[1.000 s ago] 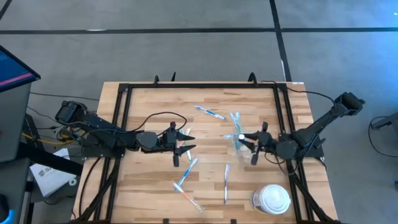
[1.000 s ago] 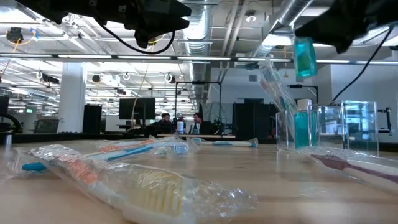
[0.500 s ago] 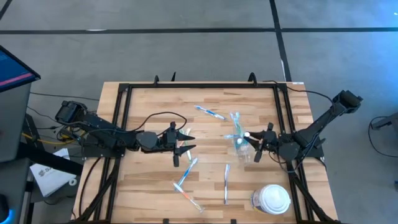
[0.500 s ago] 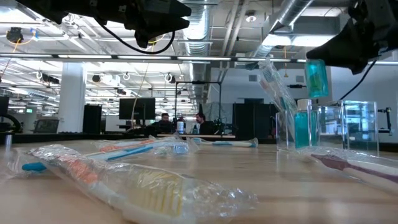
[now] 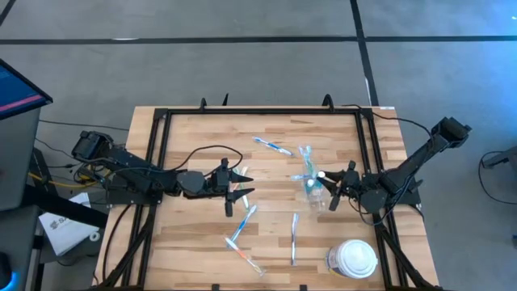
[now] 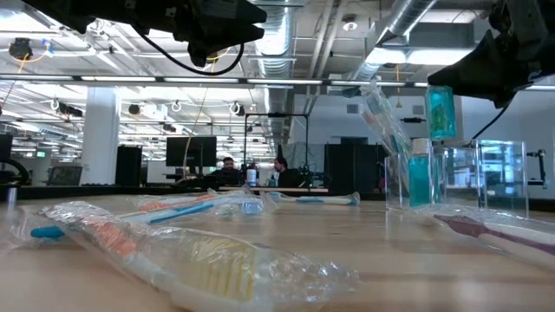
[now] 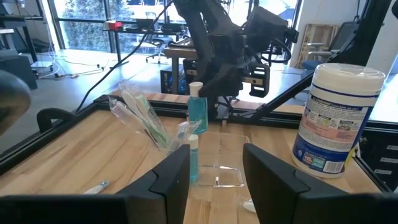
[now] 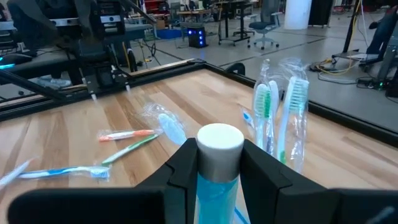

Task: Pick & Place toothbrushing station
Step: Put the blue mouthwash into the transparent organizer

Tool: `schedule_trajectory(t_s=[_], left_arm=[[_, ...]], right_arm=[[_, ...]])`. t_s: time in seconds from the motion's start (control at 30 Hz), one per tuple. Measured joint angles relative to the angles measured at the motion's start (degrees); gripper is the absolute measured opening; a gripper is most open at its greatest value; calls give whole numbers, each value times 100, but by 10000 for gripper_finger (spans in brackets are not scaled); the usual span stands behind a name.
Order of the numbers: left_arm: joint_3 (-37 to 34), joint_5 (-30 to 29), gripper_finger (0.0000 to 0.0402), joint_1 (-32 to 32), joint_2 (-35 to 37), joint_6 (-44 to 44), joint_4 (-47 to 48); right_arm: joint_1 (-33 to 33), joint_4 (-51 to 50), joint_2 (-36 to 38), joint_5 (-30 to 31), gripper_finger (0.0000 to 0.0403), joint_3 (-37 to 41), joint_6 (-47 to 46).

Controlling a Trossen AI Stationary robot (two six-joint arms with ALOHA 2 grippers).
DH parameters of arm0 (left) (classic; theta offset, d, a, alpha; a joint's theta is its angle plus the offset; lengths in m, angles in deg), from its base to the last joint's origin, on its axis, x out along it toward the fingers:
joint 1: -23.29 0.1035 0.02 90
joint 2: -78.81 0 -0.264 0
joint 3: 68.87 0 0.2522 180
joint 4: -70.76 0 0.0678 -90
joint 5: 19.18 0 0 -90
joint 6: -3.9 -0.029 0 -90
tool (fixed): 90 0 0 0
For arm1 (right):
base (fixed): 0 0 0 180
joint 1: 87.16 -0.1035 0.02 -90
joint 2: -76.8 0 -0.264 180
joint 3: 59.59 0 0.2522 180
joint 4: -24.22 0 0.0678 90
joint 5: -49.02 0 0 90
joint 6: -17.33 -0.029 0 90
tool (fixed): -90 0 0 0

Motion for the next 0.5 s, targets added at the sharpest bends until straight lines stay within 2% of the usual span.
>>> schedule_trajectory(t_s=[0.5], left_arm=[[0,-1,143,0,0,-2,0]], right_arm=[[-562,-169,196,530,81,27,0]])
